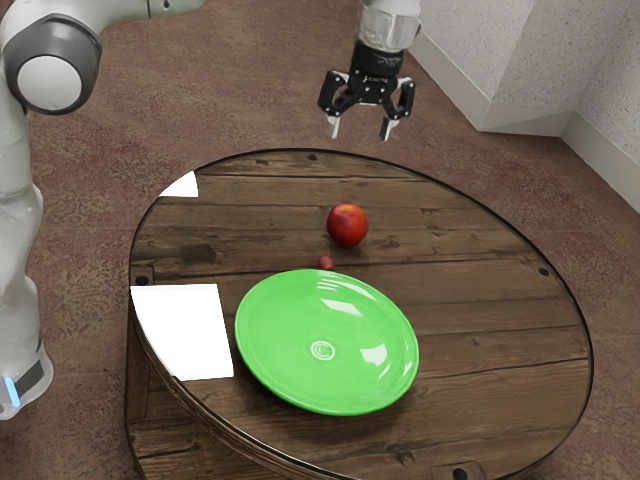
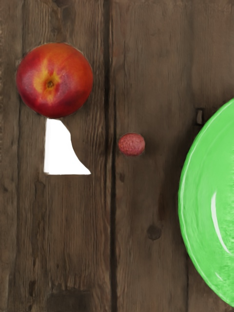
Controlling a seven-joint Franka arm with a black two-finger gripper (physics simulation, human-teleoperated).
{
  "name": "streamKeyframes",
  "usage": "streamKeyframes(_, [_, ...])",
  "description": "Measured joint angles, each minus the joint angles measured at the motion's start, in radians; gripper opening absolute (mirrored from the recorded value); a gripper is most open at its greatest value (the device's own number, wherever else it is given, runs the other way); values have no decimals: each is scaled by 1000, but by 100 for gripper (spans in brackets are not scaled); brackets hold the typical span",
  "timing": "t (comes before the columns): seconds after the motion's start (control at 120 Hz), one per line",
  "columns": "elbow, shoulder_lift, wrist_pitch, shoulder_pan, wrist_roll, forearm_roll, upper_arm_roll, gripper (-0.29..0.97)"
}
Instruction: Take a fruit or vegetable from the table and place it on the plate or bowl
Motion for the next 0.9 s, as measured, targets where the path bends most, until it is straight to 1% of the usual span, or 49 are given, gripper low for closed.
streamKeyframes(0.117, [0,-13,14,-7,-135,2,-4,68])
streamKeyframes(0.167, [2,-35,18,-10,-137,2,-10,68])
streamKeyframes(0.208, [3,-32,21,-15,-97,4,-8,68])
streamKeyframes(0.283, [3,-1,26,-18,63,4,-3,68])
streamKeyframes(0.333, [0,50,63,0,194,-10,-9,68])
streamKeyframes(0.358, [-64,47,112,2,258,-19,-8,68])
streamKeyframes(0.417, [-311,-53,254,-24,396,-31,7,68])
streamKeyframes(0.45, [-392,-97,322,-100,469,-16,79,68])
streamKeyframes(0.492, [-451,-135,392,-181,556,3,168,68])
streamKeyframes(0.558, [-529,-195,479,-194,683,25,253,68])
streamKeyframes(0.633, [-562,-206,548,-181,814,43,327,68])
streamKeyframes(0.683, [-565,-188,582,-182,894,49,353,68])
streamKeyframes(0.8, [-562,-145,638,-217,1085,52,366,68])
streamKeyframes(0.9, [-564,-132,668,-235,1250,19,367,68])
